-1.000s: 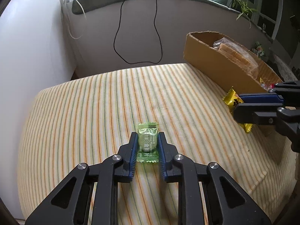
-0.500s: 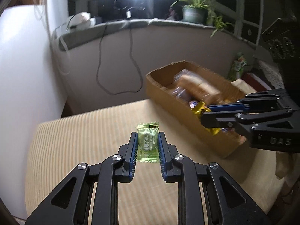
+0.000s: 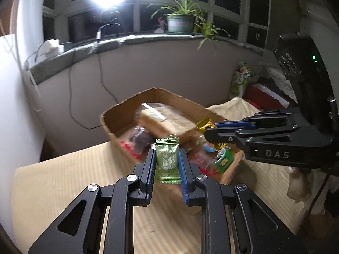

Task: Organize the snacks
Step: 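Carry both candies over the box with both tools, then open both tools to drop the candies into the box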

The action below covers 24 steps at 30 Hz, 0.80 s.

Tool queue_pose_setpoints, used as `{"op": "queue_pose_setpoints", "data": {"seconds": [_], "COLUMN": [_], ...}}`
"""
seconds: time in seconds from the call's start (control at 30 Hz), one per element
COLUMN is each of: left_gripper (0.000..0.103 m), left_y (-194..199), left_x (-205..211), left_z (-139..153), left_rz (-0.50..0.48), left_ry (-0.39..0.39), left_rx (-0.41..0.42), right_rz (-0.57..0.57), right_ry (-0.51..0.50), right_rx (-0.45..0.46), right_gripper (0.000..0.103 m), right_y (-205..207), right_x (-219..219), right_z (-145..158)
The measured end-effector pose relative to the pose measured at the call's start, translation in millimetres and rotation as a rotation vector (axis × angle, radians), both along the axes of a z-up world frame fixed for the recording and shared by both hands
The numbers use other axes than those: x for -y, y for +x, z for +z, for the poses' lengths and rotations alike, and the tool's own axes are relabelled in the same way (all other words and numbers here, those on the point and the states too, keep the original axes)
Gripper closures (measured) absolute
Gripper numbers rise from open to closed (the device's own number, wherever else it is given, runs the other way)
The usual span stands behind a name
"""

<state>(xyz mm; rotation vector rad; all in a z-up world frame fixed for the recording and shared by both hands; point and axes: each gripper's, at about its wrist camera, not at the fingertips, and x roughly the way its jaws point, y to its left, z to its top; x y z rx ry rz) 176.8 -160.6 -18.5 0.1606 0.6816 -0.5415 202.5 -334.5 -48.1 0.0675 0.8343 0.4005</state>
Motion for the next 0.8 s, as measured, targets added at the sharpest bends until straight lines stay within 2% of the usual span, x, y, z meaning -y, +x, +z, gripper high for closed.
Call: {"op": "queue_pose_setpoints", "data": {"seconds": [0.2, 0.53, 0.57, 0.67, 0.8], "left_gripper": [0.084, 0.082, 0.082, 0.076, 0.072], "left_y": [4, 8, 8, 7, 5], "left_x": [24, 34, 34, 34, 33], "left_z": [-6, -14, -14, -14, -12], "left_rz": [-0.014, -0.003, 0.0, 0.005, 0.007], "left_ry": [0.003, 0.022, 0.023, 0.023, 0.022], "left_rx": [-0.021, -0.04, -0.038, -0.038, -0.035], "right_rz": [-0.032, -0.039, -0.04, -0.049, -0.055], "right_ry": [0.002, 0.005, 0.003, -0.004, -0.006], "right_rx": [-0.014, -0.024, -0.023, -0.009, 0.006], "right_gripper": [0.085, 0.084, 0.08, 0.052, 0.049], "right_y": [3, 6, 6, 4, -2], "right_x": [21, 30, 31, 32, 34], "right_z": [-7, -13, -13, -11, -6]}}
